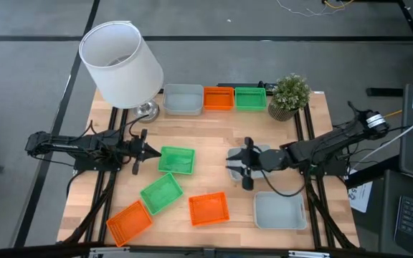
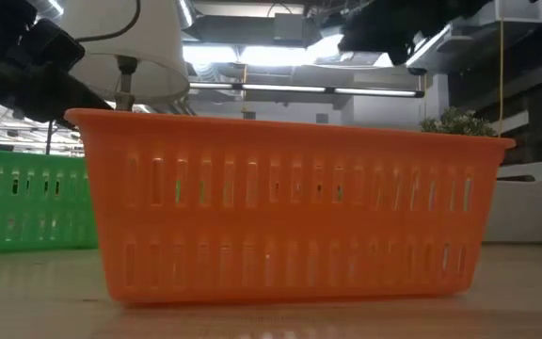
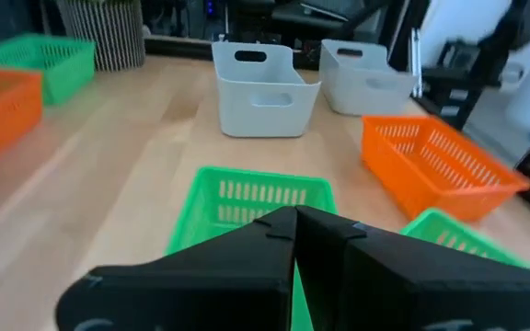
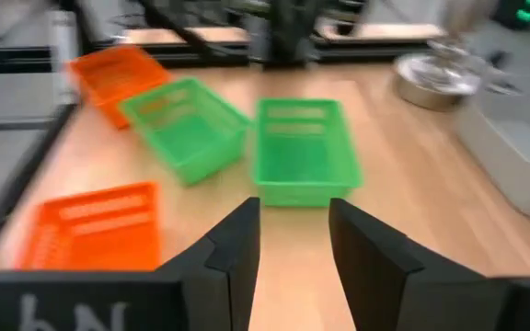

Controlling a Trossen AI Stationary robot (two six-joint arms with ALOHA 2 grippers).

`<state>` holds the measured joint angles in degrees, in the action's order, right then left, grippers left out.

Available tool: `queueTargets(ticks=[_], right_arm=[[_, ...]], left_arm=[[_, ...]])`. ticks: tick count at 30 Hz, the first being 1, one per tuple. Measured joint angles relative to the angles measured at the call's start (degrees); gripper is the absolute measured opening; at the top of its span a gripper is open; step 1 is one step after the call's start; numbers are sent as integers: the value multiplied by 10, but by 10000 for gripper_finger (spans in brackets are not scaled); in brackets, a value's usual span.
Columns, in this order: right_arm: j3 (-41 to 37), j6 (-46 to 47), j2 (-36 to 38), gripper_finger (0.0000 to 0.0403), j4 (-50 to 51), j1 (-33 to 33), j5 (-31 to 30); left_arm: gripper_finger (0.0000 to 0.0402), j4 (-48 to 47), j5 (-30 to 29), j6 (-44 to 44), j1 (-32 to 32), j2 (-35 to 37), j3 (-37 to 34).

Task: Stack baskets by color
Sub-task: Move the middle gray bin to the center of the table

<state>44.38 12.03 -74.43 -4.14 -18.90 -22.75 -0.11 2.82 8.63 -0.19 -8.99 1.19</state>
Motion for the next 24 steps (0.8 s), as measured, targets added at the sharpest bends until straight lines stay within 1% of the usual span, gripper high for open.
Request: queueTargets(ticks=[3, 7, 10, 14, 20, 24], right_arm=[[0, 41, -7, 132, 18, 7, -3], [0, 102, -7, 132, 64, 11, -2], [0, 115, -3, 132, 98, 12, -10], [0, 102, -1, 132, 147, 12, -45], [0, 58, -5, 132, 203, 18, -29], [0, 4, -2, 132, 216, 45, -31]], left_arm=[[0, 5, 1, 43, 0, 0, -1], [0, 8, -3, 47, 0, 0, -1], [0, 10, -3, 45, 0, 0, -1], [0, 10, -3, 45, 0, 0, -1], [0, 10, -4, 43, 0, 0, -1], [0, 10, -9, 43, 0, 0, -1]])
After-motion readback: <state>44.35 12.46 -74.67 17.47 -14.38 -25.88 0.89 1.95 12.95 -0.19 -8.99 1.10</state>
